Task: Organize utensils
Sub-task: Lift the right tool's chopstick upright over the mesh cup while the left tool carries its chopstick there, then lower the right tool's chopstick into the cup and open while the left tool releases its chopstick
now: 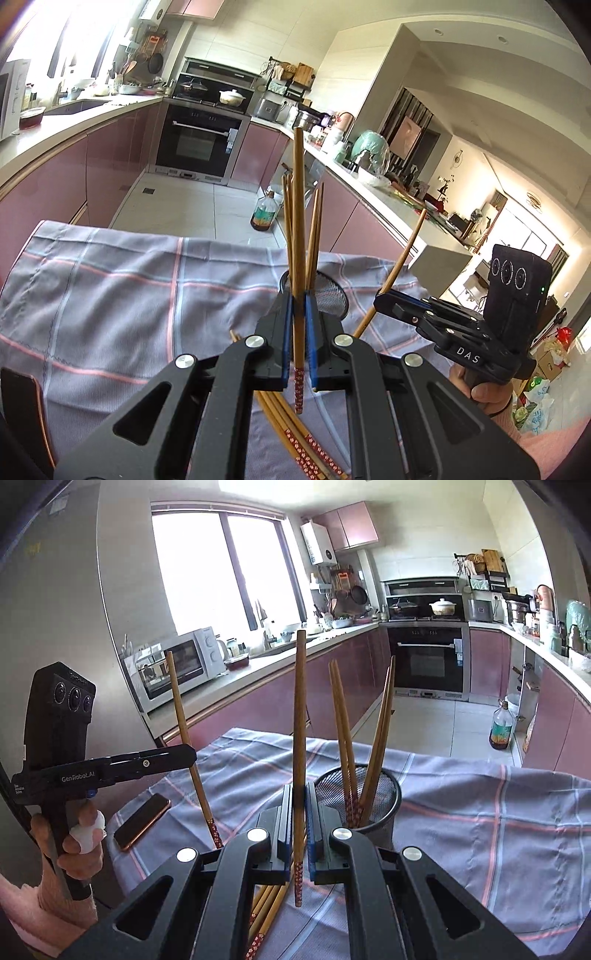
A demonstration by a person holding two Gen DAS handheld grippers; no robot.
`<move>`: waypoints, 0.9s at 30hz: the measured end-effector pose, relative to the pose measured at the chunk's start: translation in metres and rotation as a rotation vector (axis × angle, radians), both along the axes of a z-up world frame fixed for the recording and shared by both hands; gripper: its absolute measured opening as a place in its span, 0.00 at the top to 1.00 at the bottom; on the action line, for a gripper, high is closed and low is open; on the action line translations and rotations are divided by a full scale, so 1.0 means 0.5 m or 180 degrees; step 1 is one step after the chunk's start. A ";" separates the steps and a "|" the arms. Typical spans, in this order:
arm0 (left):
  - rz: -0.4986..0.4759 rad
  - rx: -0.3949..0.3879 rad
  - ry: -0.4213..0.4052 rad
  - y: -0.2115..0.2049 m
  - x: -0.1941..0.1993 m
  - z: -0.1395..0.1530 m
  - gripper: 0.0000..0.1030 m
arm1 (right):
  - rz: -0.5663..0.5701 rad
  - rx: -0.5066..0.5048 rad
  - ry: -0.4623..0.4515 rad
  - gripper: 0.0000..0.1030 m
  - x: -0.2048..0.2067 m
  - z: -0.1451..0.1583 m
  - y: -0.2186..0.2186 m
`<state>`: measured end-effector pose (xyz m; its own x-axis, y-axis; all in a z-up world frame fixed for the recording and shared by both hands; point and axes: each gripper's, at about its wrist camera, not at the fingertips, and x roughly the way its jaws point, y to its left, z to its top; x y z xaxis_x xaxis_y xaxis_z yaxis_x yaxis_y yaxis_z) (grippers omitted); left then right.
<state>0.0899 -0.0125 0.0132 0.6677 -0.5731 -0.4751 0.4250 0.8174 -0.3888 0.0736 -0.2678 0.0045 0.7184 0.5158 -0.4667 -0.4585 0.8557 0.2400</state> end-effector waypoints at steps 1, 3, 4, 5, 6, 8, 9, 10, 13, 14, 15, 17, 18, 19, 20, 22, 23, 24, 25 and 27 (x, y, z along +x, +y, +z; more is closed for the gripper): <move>0.0004 -0.0002 -0.0025 -0.003 0.006 0.005 0.93 | -0.0006 -0.0005 -0.0020 0.95 0.001 0.005 -0.002; -0.0002 -0.0009 -0.0067 -0.010 0.014 0.018 0.93 | -0.0039 0.0000 -0.0054 0.95 0.004 0.013 -0.009; -0.0004 -0.0012 -0.0088 -0.013 0.019 0.023 0.93 | -0.0044 0.0008 -0.0064 0.95 0.006 0.017 -0.012; -0.0001 -0.0010 -0.0106 -0.017 0.023 0.028 0.93 | -0.0054 0.0013 -0.0083 0.95 0.008 0.021 -0.016; -0.0001 -0.0008 -0.0122 -0.021 0.026 0.034 0.93 | -0.0071 0.0010 -0.0099 0.95 0.006 0.024 -0.016; 0.0000 -0.0007 -0.0150 -0.028 0.034 0.042 0.93 | -0.0092 0.0008 -0.0130 0.95 0.006 0.030 -0.020; 0.0002 -0.0003 -0.0161 -0.032 0.037 0.046 0.93 | -0.0103 0.0008 -0.0145 0.95 0.007 0.034 -0.021; 0.0001 0.0001 -0.0170 -0.034 0.042 0.049 0.93 | -0.0110 0.0007 -0.0159 0.95 0.009 0.037 -0.023; 0.0016 0.0002 -0.0188 -0.041 0.051 0.056 0.93 | -0.0122 0.0002 -0.0199 0.95 0.012 0.046 -0.024; 0.0019 -0.0002 -0.0194 -0.042 0.055 0.058 0.93 | -0.0127 -0.0001 -0.0216 0.95 0.012 0.049 -0.024; 0.0021 -0.0008 -0.0203 -0.041 0.059 0.062 0.93 | -0.0128 -0.0006 -0.0231 0.95 0.012 0.051 -0.023; 0.0031 -0.0020 -0.0227 -0.043 0.063 0.069 0.93 | -0.0132 -0.0012 -0.0265 0.95 0.013 0.053 -0.023; 0.0028 -0.0028 -0.0242 -0.044 0.065 0.072 0.93 | -0.0136 -0.0014 -0.0280 0.95 0.013 0.054 -0.023; 0.0030 -0.0031 -0.0257 -0.044 0.068 0.075 0.93 | -0.0140 -0.0016 -0.0294 0.95 0.014 0.057 -0.025; 0.0036 -0.0031 -0.0275 -0.046 0.069 0.079 0.93 | -0.0146 -0.0013 -0.0308 0.95 0.015 0.060 -0.026; 0.0039 -0.0028 -0.0301 -0.049 0.072 0.085 0.93 | -0.0151 -0.0005 -0.0330 0.95 0.020 0.068 -0.027; 0.0039 -0.0029 -0.0307 -0.051 0.074 0.088 0.93 | -0.0152 -0.0006 -0.0345 0.95 0.022 0.071 -0.027; 0.0041 -0.0027 -0.0315 -0.053 0.076 0.092 0.93 | -0.0155 -0.0011 -0.0360 0.95 0.023 0.074 -0.027; 0.0045 -0.0026 -0.0318 -0.054 0.079 0.093 0.93 | -0.0156 -0.0011 -0.0372 0.95 0.024 0.078 -0.027; 0.0050 -0.0027 -0.0323 -0.058 0.084 0.098 0.93 | -0.0164 -0.0012 -0.0394 0.95 0.028 0.081 -0.028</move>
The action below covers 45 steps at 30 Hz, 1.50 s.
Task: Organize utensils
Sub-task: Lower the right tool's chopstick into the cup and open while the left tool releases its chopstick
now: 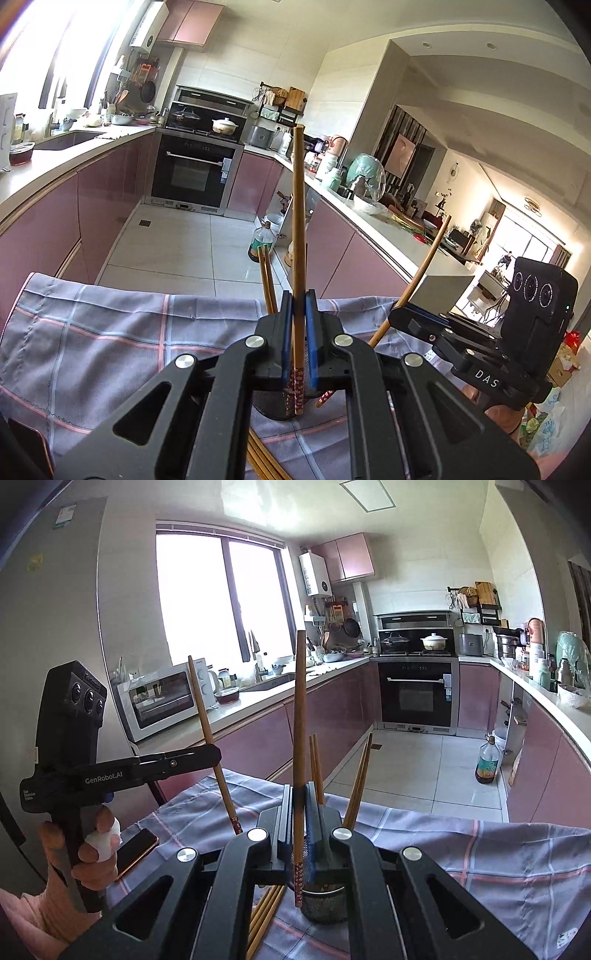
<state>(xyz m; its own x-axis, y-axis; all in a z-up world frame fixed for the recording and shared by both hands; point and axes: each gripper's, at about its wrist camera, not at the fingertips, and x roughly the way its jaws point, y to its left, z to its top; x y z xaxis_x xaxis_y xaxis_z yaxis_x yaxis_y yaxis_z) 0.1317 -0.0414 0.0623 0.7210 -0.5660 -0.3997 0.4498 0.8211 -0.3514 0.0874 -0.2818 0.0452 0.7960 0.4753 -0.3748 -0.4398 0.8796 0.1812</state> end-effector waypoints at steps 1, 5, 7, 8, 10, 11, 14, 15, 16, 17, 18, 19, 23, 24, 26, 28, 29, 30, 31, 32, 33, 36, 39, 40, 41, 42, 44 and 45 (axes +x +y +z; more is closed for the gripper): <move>0.0005 0.0002 -0.0002 -0.001 0.003 0.001 0.93 | -0.0008 0.0004 -0.0011 0.95 0.001 0.001 -0.001; 0.0003 -0.0006 -0.0024 -0.008 0.008 0.010 0.93 | -0.0031 0.0026 -0.0047 0.95 0.004 0.006 -0.003; 0.0012 -0.0001 -0.0052 -0.012 0.012 0.014 0.93 | -0.0043 0.0042 -0.0068 0.95 0.008 0.010 -0.005; 0.0019 0.0005 -0.0062 -0.015 0.017 0.019 0.93 | -0.0050 0.0047 -0.0079 0.95 0.010 0.012 -0.005; 0.0023 0.0012 -0.0070 -0.019 0.019 0.020 0.93 | -0.0068 0.0057 -0.0102 0.95 0.012 0.015 -0.007; 0.0026 0.0019 -0.0074 -0.020 0.021 0.021 0.93 | -0.0075 0.0061 -0.0111 0.95 0.014 0.016 -0.008; 0.0035 0.0052 -0.0077 -0.024 0.028 0.020 0.93 | -0.0098 0.0066 -0.0114 0.95 0.021 0.015 -0.008; 0.0034 0.0069 -0.0072 -0.026 0.031 0.017 0.93 | -0.0112 0.0060 -0.0108 0.95 0.025 0.014 -0.008; 0.0031 0.0087 -0.0072 -0.031 0.030 0.019 0.93 | -0.0120 0.0059 -0.0093 0.95 0.029 0.011 -0.008; 0.0036 0.0115 -0.0066 -0.034 0.032 0.016 0.93 | -0.0122 0.0059 -0.0071 0.95 0.029 0.006 -0.007; 0.0043 0.0142 -0.0054 -0.038 0.035 0.014 0.93 | -0.0127 0.0053 -0.0048 0.95 0.034 0.002 -0.006; 0.0044 0.0176 -0.0037 -0.042 0.038 0.009 0.93 | -0.0139 0.0038 -0.0026 0.95 0.037 -0.004 -0.005; 0.0038 0.0272 0.0078 -0.056 0.056 -0.016 0.93 | -0.0164 -0.0010 0.0107 0.95 0.057 -0.026 0.000; 0.0038 0.0286 0.0103 -0.057 0.063 -0.021 0.93 | -0.0166 -0.0023 0.0145 0.95 0.060 -0.032 0.000; 0.0038 0.0321 0.0170 -0.064 0.076 -0.035 0.93 | -0.0177 -0.0049 0.0218 0.95 0.068 -0.045 0.002; 0.0021 0.0361 0.0209 -0.067 0.084 -0.046 0.93 | -0.0182 -0.0064 0.0287 0.95 0.076 -0.055 0.003; 0.0009 0.0391 0.0226 -0.070 0.087 -0.052 0.93 | -0.0186 -0.0074 0.0318 0.95 0.077 -0.061 0.002; -0.0006 0.0431 0.0252 -0.074 0.090 -0.058 0.93 | -0.0187 -0.0090 0.0353 0.95 0.081 -0.066 0.003; -0.0019 0.0469 0.0279 -0.076 0.094 -0.065 0.93 | -0.0187 -0.0104 0.0388 0.95 0.085 -0.071 0.004; -0.0051 0.0500 0.0303 -0.080 0.096 -0.071 0.93 | -0.0188 -0.0116 0.0421 0.95 0.089 -0.076 0.004; -0.0095 0.0536 0.0327 -0.084 0.097 -0.078 0.93 | -0.0186 -0.0132 0.0455 0.95 0.091 -0.080 0.007; -0.0126 0.0651 0.0387 -0.096 0.102 -0.095 0.93 | -0.0183 -0.0172 0.0569 0.95 0.105 -0.094 0.009; -0.0153 0.0685 0.0443 -0.102 0.110 -0.108 0.93 | -0.0202 -0.0186 0.0656 0.95 0.117 -0.106 0.007; -0.0158 0.0685 0.0461 -0.103 0.114 -0.112 0.93 | -0.0203 -0.0186 0.0682 0.95 0.121 -0.110 0.005; -0.0160 0.0690 0.0471 -0.104 0.117 -0.115 0.93 | -0.0212 -0.0183 0.0707 0.95 0.125 -0.114 0.005; -0.0167 0.0693 0.0481 -0.104 0.121 -0.118 0.92 | -0.0225 -0.0182 0.0726 0.95 0.128 -0.117 0.004; -0.0167 0.0695 0.0500 -0.104 0.128 -0.124 0.92 | -0.0242 -0.0172 0.0756 0.95 0.135 -0.122 0.001; -0.0165 0.0700 0.0507 -0.104 0.132 -0.126 0.92 | -0.0256 -0.0163 0.0770 0.95 0.138 -0.124 0.000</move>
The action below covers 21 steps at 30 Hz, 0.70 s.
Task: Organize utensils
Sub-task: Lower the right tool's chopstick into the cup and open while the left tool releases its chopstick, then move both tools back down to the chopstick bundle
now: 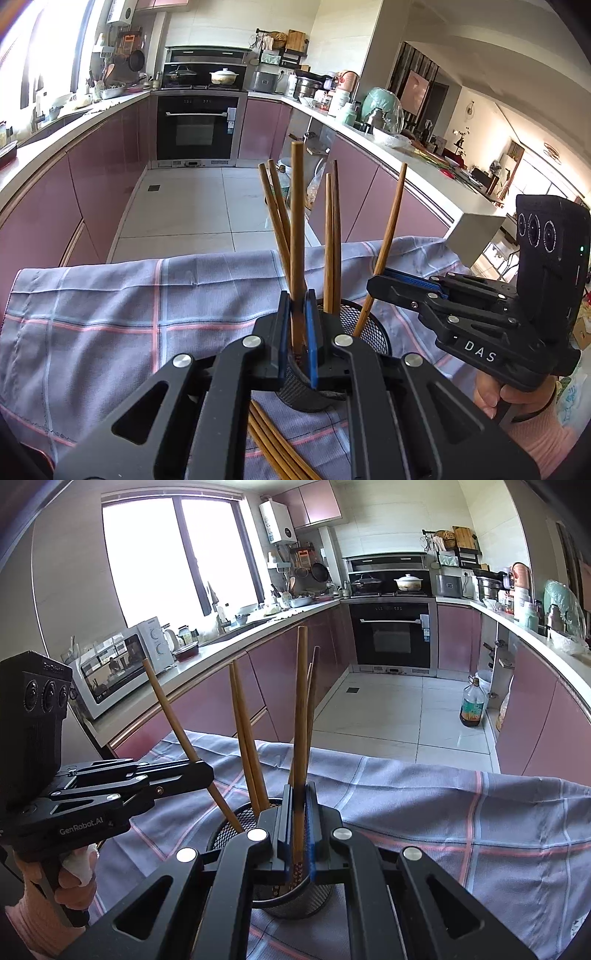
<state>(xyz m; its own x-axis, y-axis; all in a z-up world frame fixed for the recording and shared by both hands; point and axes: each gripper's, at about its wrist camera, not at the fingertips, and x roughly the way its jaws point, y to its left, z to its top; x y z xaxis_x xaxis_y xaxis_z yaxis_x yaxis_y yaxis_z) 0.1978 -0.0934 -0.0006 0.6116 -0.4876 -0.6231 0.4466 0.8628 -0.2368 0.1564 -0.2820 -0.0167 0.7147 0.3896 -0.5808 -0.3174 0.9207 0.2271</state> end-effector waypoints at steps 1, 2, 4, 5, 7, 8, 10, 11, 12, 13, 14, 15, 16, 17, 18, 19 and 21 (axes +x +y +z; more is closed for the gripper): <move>0.0009 0.0004 0.0010 0.000 0.003 -0.003 0.92 | -0.0013 0.0010 0.0015 0.93 0.003 -0.002 -0.002; 0.0020 -0.0001 0.0018 -0.001 0.007 -0.005 0.92 | -0.0023 0.0015 0.0023 0.93 0.005 -0.003 -0.003; 0.0038 -0.0006 0.0027 0.000 0.012 -0.010 0.89 | -0.0042 0.0044 0.0040 0.92 0.008 -0.007 -0.006; 0.0052 -0.0006 0.0017 0.000 0.014 -0.012 0.89 | -0.0041 0.0057 0.0047 0.92 0.009 -0.007 -0.008; 0.0065 -0.0019 0.0025 0.001 0.015 -0.015 0.85 | -0.0050 0.0082 0.0050 0.92 0.010 -0.008 -0.008; 0.0080 -0.0025 0.0028 0.003 0.015 -0.016 0.83 | -0.0051 0.0092 0.0052 0.92 0.009 -0.009 -0.009; 0.0133 -0.0054 0.0027 0.011 0.015 -0.021 0.80 | -0.0064 0.0102 0.0040 0.91 0.007 -0.008 -0.011; 0.0159 -0.0057 0.0013 0.015 0.014 -0.021 0.79 | -0.0071 0.0111 0.0025 0.90 0.005 -0.007 -0.014; 0.0184 -0.0067 -0.0008 0.019 0.009 -0.020 0.77 | -0.0075 0.0121 0.0009 0.86 0.003 -0.005 -0.017; 0.0212 -0.0082 -0.0023 0.025 0.007 -0.021 0.75 | -0.0081 0.0129 -0.0005 0.84 0.000 -0.003 -0.019; 0.0240 -0.0091 -0.0037 0.030 0.004 -0.022 0.74 | -0.0091 0.0139 -0.0020 0.83 -0.004 -0.001 -0.021; 0.0272 -0.0099 -0.0057 0.036 0.001 -0.023 0.72 | -0.0094 0.0145 -0.0031 0.82 -0.006 -0.001 -0.023; 0.0299 -0.0107 -0.0071 0.043 -0.002 -0.023 0.70 | -0.0096 0.0150 -0.0042 0.80 -0.009 0.001 -0.022; 0.0330 -0.0112 -0.0084 0.048 -0.005 -0.023 0.69 | -0.0103 0.0161 -0.0054 0.78 -0.013 0.001 -0.024; 0.0357 -0.0113 -0.0098 0.054 -0.008 -0.023 0.69 | -0.0101 0.0169 -0.0053 0.77 -0.016 0.001 -0.025; 0.0380 -0.0115 -0.0109 0.061 -0.012 -0.025 0.69 | -0.0090 0.0173 -0.0051 0.77 -0.019 0.001 -0.026; 0.0424 -0.0111 -0.0122 0.071 -0.017 -0.028 0.68 | -0.0075 0.0164 -0.0066 0.77 -0.029 -0.002 -0.026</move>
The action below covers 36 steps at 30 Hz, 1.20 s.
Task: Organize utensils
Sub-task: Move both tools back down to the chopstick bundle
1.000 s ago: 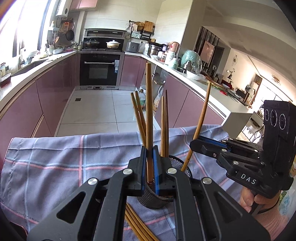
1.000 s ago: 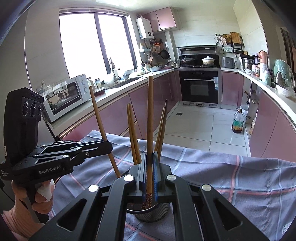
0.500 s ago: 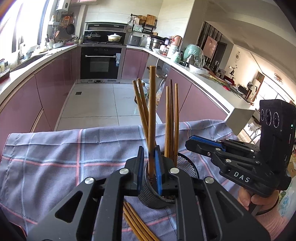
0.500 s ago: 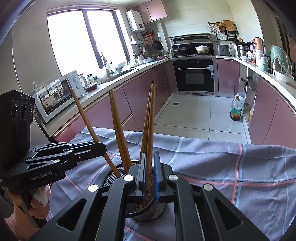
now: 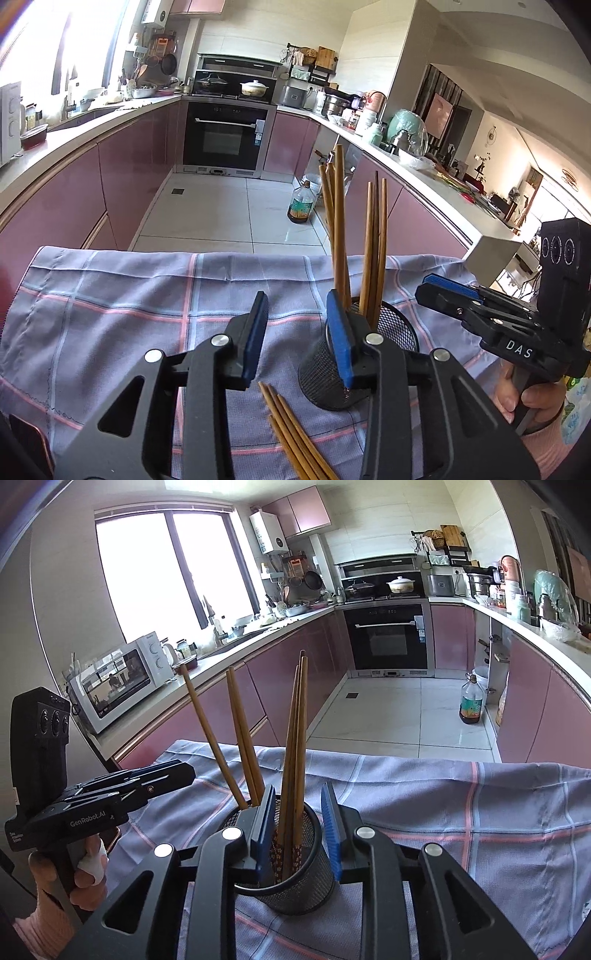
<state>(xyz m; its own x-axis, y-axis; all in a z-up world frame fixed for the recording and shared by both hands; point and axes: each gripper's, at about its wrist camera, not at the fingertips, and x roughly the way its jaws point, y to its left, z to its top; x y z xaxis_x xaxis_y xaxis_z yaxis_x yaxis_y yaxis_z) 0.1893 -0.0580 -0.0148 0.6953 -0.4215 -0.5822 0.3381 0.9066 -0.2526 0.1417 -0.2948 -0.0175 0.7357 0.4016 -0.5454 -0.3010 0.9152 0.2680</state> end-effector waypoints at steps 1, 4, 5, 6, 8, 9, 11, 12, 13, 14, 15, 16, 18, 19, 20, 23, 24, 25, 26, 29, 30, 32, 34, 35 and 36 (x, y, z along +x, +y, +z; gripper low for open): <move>0.0022 -0.0001 0.0001 0.005 -0.002 -0.001 0.68 | 0.0014 0.0004 -0.0004 0.77 -0.004 0.000 0.000; 0.0071 -0.0009 -0.0012 0.021 -0.014 -0.006 0.68 | 0.0052 0.0020 -0.0022 0.76 -0.020 0.000 0.003; 0.0090 -0.0003 -0.0021 0.024 -0.021 -0.005 0.68 | 0.0071 0.0023 -0.0039 0.76 -0.027 0.001 0.005; 0.0104 0.0011 -0.0038 0.028 -0.027 -0.007 0.67 | 0.0089 0.0025 -0.0052 0.75 -0.032 0.002 0.007; 0.0124 0.0052 -0.0069 0.031 -0.043 -0.010 0.65 | 0.0132 0.0021 -0.0079 0.72 -0.046 0.003 0.012; 0.0135 0.0085 -0.0089 0.032 -0.051 -0.010 0.64 | 0.0157 0.0022 -0.0086 0.71 -0.052 0.004 0.014; 0.0142 0.0142 -0.0131 0.038 -0.070 -0.014 0.62 | 0.0222 0.0022 -0.0103 0.71 -0.069 0.003 0.019; 0.0155 0.0153 -0.0137 0.041 -0.079 -0.015 0.60 | 0.0247 0.0022 -0.0109 0.71 -0.076 0.002 0.021; 0.0162 0.0169 -0.0138 0.045 -0.087 -0.019 0.60 | 0.0271 0.0026 -0.0106 0.71 -0.083 0.001 0.023; 0.0172 0.0189 -0.0134 0.050 -0.096 -0.023 0.60 | 0.0306 0.0034 -0.0100 0.71 -0.091 -0.001 0.025; 0.0187 0.0211 -0.0132 0.054 -0.103 -0.026 0.59 | 0.0353 0.0033 -0.0096 0.71 -0.098 -0.003 0.029; 0.0201 0.0231 -0.0134 0.056 -0.110 -0.030 0.58 | 0.0396 0.0021 -0.0086 0.71 -0.105 -0.007 0.035; 0.0191 0.0250 -0.0111 0.062 -0.125 -0.039 0.55 | 0.0493 -0.0024 -0.0048 0.71 -0.119 -0.017 0.048; 0.0188 0.0257 -0.0094 0.063 -0.131 -0.044 0.55 | 0.0541 -0.0046 -0.0018 0.71 -0.125 -0.024 0.055; 0.0188 0.0278 -0.0082 0.063 -0.138 -0.050 0.54 | 0.0587 -0.0075 0.0024 0.71 -0.130 -0.033 0.063; 0.0154 0.0319 0.0002 0.063 -0.155 -0.073 0.54 | 0.0681 -0.0134 0.0163 0.71 -0.138 -0.063 0.087; 0.0142 0.0328 0.0037 0.063 -0.161 -0.083 0.54 | 0.0707 -0.0145 0.0211 0.71 -0.138 -0.072 0.095; 0.0130 0.0338 0.0070 0.063 -0.165 -0.092 0.53 | 0.0742 -0.0159 0.0268 0.71 -0.138 -0.082 0.103; 0.0125 0.0348 0.0099 0.063 -0.168 -0.100 0.53 | 0.0768 -0.0169 0.0318 0.71 -0.138 -0.092 0.110; 0.0118 0.0358 0.0192 0.065 -0.177 -0.124 0.53 | 0.0842 -0.0180 0.0430 0.71 -0.139 -0.114 0.129; 0.0119 0.0364 0.0219 0.066 -0.178 -0.131 0.53 | 0.0857 -0.0187 0.0466 0.71 -0.138 -0.120 0.134; 0.0111 0.0377 0.0256 0.065 -0.184 -0.142 0.53 | 0.0870 -0.0193 0.0525 0.71 -0.137 -0.132 0.143; 0.0104 0.0374 0.0293 0.068 -0.186 -0.153 0.53 | 0.0864 -0.0197 0.0575 0.71 -0.139 -0.145 0.146; 0.0105 0.0382 0.0299 0.068 -0.187 -0.156 0.53 | 0.0859 -0.0193 0.0612 0.71 -0.138 -0.151 0.148; 0.0100 0.0382 0.0311 0.067 -0.188 -0.160 0.53 | 0.0852 -0.0194 0.0640 0.71 -0.138 -0.156 0.149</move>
